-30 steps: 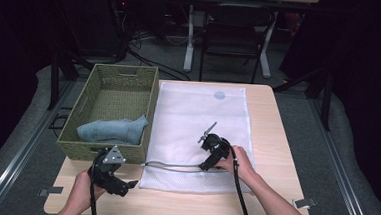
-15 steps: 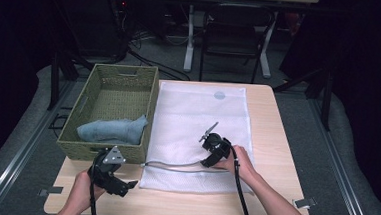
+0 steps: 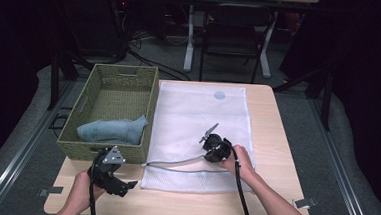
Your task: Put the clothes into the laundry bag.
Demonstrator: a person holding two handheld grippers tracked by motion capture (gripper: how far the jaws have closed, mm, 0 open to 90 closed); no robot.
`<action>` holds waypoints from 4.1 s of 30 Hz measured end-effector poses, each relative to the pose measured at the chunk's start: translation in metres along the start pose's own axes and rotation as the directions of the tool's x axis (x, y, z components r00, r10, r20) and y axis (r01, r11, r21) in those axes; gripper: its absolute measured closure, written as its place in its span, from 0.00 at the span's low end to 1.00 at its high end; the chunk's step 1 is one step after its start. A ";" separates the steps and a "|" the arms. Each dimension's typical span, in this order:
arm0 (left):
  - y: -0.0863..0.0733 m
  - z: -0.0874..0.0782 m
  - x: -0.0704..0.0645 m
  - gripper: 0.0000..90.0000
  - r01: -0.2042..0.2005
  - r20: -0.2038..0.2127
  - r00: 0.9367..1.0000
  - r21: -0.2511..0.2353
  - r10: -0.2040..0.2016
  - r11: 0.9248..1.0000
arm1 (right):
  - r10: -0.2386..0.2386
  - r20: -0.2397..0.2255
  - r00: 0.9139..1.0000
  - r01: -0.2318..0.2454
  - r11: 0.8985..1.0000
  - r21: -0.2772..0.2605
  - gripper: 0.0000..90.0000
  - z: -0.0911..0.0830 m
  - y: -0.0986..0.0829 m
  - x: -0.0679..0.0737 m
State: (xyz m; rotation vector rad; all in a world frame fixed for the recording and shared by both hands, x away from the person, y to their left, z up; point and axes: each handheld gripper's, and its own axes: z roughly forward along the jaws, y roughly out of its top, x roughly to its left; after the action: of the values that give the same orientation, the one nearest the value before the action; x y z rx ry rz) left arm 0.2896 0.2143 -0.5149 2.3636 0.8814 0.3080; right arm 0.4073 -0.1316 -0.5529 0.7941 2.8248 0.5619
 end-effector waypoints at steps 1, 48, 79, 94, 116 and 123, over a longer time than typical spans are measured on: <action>0.000 0.000 0.000 0.00 0.002 0.005 1.000 -0.003 -0.002 1.000 | -0.005 0.008 1.000 0.005 1.000 0.001 0.96 0.000 0.000 0.001; 0.002 -0.001 -0.008 0.06 -0.126 0.089 0.988 0.025 0.123 0.992 | 0.044 0.006 0.999 -0.041 0.965 -0.260 0.97 -0.060 0.010 -0.008; 0.045 -0.057 0.013 0.00 -0.239 0.095 0.966 -0.012 0.239 0.971 | 0.033 0.003 0.999 -0.031 0.967 -0.252 0.98 -0.058 0.004 -0.012; 0.087 -0.079 0.044 0.00 -0.312 0.122 0.942 -0.029 0.313 0.950 | 0.042 0.002 0.999 -0.040 0.968 -0.248 0.98 -0.059 0.004 -0.008; 0.119 -0.059 0.097 0.00 -0.358 0.132 0.930 0.130 0.342 0.924 | 0.017 0.008 1.000 -0.015 0.968 -0.249 0.98 -0.059 0.003 -0.008; 0.117 -0.040 0.113 0.00 -0.340 0.138 0.939 0.214 0.316 0.916 | 0.018 0.009 1.000 -0.016 0.969 -0.246 0.98 -0.059 0.004 -0.007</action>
State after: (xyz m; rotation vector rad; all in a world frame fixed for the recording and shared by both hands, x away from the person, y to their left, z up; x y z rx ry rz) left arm 0.4195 0.2357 -0.4117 2.7240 0.4897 0.2231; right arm 0.4006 -0.1510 -0.4973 0.7704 2.6686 0.8864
